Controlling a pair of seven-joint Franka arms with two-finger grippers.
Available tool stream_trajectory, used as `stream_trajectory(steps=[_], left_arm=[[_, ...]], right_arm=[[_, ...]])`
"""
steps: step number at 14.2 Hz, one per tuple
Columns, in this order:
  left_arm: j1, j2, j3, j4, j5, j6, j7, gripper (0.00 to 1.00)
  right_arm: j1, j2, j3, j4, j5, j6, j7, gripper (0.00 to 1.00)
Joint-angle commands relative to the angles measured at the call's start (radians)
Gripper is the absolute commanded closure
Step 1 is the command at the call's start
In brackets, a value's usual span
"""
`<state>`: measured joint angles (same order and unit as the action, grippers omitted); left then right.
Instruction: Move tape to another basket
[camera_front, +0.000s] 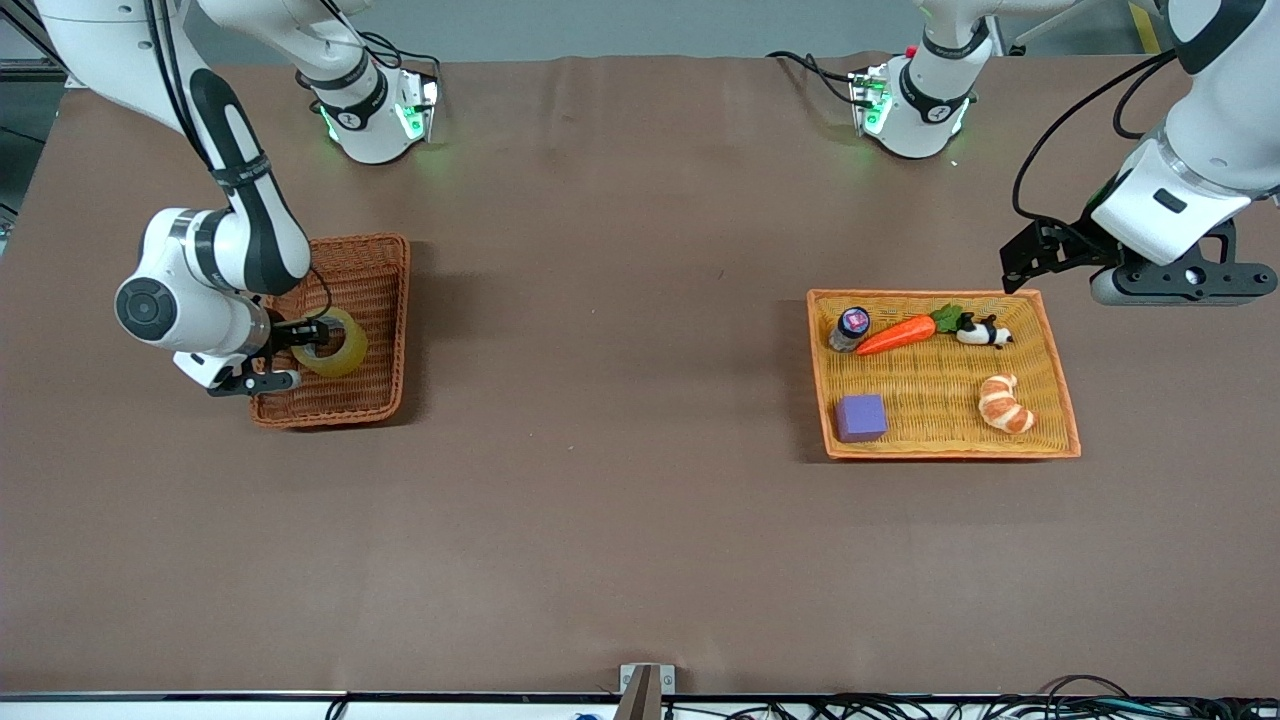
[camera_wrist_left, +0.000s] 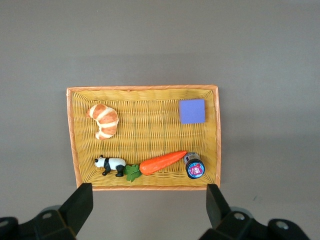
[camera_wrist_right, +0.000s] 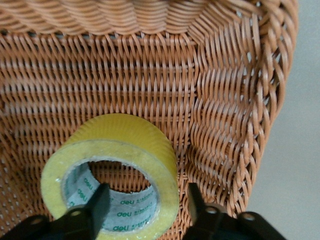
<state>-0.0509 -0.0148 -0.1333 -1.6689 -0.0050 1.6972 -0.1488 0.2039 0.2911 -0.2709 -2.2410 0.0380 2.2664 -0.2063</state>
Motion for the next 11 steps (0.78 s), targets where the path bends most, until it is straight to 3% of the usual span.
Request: stream_trajectory(steps=[1,5,7,9,11], left_arm=[[0.005,-0.011,0.003,-0.017,-0.02,0.016,0.02,0.0],[0.014,-0.008,0.003,-0.015,-0.02,0.016,0.021,0.0],[0.016,-0.007,0.003,-0.014,-0.02,0.016,0.023,0.0],[0.016,-0.005,0.003,-0.014,-0.018,0.016,0.023,0.0],[0.017,-0.002,0.003,-0.009,-0.016,0.016,0.023,0.0]], right_arm=[[-0.006,-0.059,0.004,0.053,0.022,-0.051,0.002,0.0],[-0.032,-0.084,0.01,0.341,0.019,-0.283,-0.018,0.0],[-0.076,-0.13,0.042,0.386,0.019,-0.274,-0.024,0.0],[-0.168,-0.188,0.132,0.418,0.014,-0.283,-0.012,0.0],[-0.193,-0.243,0.145,0.445,0.011,-0.35,-0.008,0.0]])
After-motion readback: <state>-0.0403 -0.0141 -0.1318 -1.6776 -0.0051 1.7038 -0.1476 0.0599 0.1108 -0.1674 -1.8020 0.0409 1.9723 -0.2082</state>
